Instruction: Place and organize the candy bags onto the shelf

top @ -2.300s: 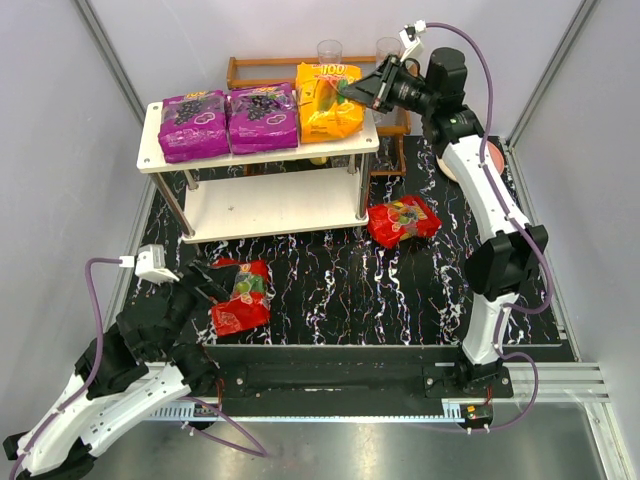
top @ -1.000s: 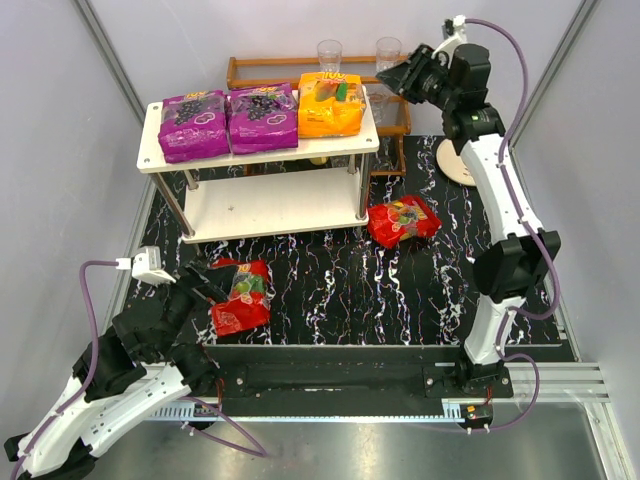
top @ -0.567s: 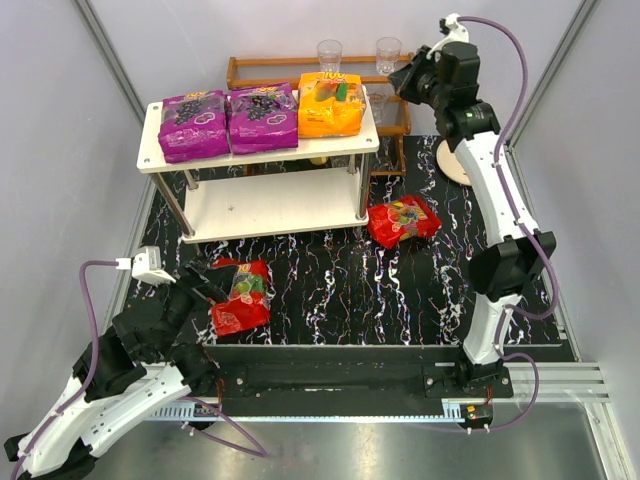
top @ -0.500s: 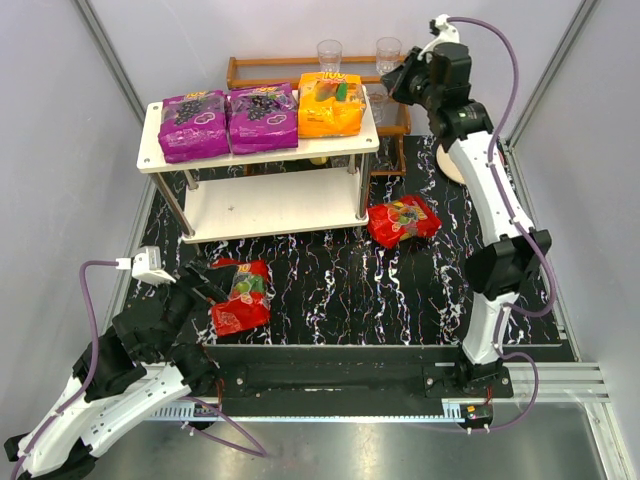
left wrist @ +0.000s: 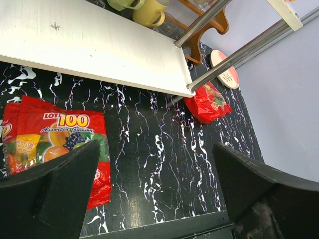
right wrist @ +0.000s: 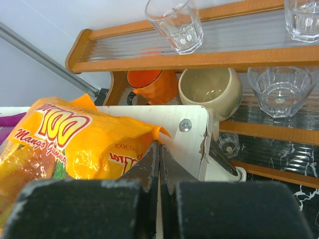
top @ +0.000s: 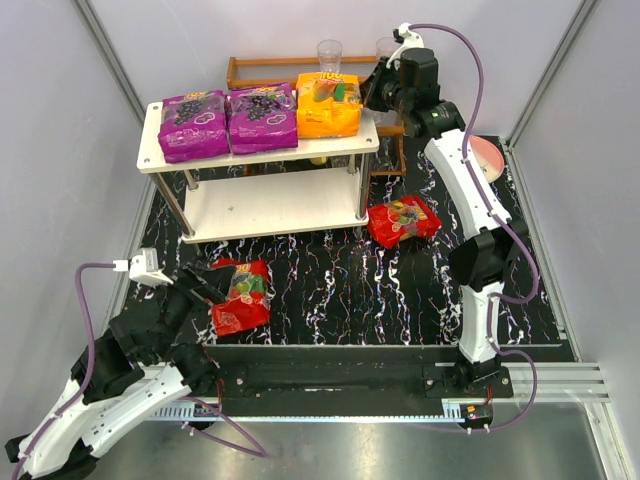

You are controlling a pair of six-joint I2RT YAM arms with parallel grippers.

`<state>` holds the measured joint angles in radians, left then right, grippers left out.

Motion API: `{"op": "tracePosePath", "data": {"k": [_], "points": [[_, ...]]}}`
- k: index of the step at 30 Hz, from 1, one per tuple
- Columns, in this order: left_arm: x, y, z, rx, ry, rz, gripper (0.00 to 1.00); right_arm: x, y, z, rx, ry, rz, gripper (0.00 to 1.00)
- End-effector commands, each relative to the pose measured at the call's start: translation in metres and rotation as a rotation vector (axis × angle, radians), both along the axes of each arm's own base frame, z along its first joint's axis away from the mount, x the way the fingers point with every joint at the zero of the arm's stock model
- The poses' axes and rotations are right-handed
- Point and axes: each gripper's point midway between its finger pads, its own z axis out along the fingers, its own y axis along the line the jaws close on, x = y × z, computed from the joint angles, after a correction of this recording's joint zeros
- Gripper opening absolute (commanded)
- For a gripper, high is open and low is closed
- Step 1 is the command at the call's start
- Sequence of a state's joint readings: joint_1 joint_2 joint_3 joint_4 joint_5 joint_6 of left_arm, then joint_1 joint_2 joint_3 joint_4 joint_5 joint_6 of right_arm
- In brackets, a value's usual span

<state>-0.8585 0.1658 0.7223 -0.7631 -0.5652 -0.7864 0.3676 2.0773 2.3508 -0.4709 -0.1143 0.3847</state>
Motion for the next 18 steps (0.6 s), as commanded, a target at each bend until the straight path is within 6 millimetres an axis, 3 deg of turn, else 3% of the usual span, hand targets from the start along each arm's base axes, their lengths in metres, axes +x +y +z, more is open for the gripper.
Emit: {"op": "tracePosePath", "data": {"k": [1,9,18], "points": [[0.000,0.005,0.012,-0.042,-0.032,0.024,0.99,-0.005,0.009,0.021,0.001,-0.060,0.030,0.00],[0.001,0.004,0.011,-0.043,-0.031,0.022,0.99,-0.003,0.022,0.024,0.007,-0.088,0.094,0.01],[-0.001,0.008,0.011,-0.048,-0.035,0.029,0.99,0.002,0.036,0.014,0.033,-0.064,0.151,0.02]]}}
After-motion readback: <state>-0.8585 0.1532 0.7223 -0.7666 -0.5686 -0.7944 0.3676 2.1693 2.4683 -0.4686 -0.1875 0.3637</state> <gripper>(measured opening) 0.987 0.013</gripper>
